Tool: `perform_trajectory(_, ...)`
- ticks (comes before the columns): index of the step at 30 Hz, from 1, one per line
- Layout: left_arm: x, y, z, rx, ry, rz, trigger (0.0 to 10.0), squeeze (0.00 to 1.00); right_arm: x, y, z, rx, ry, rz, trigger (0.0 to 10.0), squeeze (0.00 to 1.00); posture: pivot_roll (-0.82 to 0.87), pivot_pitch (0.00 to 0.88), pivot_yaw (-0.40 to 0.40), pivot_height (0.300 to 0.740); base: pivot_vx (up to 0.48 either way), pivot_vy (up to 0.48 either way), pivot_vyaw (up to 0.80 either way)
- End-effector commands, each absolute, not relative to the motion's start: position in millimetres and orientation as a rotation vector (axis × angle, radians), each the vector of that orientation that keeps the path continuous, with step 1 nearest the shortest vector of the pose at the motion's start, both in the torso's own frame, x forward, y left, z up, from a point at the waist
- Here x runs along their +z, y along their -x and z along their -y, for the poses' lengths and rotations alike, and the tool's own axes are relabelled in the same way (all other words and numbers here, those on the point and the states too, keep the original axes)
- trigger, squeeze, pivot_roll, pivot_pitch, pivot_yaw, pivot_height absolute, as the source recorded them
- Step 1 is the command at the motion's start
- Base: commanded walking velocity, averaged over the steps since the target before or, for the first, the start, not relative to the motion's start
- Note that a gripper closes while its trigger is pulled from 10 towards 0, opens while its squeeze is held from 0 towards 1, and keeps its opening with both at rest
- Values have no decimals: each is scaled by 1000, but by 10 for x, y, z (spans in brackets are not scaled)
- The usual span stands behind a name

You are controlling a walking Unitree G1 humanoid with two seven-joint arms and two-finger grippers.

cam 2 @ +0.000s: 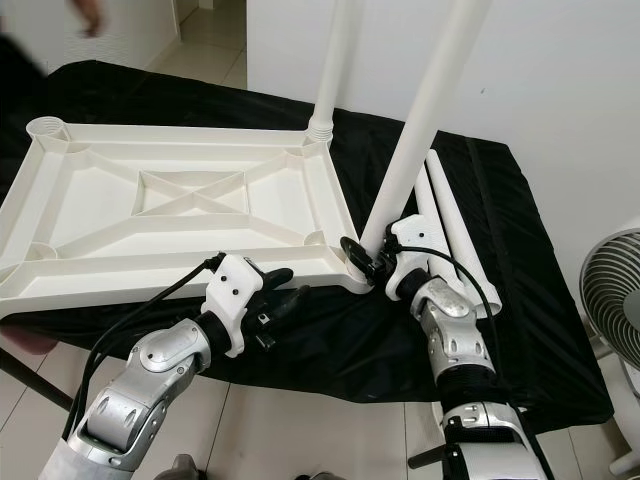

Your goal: Building children table

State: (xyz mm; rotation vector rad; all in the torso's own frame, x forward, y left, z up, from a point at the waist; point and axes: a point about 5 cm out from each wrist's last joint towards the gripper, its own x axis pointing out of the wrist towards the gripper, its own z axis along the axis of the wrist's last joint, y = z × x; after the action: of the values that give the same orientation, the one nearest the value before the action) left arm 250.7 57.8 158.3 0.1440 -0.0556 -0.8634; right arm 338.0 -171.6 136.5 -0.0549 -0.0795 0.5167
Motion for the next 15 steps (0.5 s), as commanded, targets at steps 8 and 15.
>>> perform_trajectory(8, 1584, -2506, -558, -867, -137, 53, 10000, 0, 1141, -3295, 1598, 240, 15, -4, 0, 0, 152, 74, -117, 740, 0, 0, 0)
perform_trajectory(15, 1587, -2510, -547, -878, -139, 53, 10000, 0, 1135, -3174, 1470, 5, -16, 1, 0, 0, 149, 76, -112, 740, 0, 0, 0)
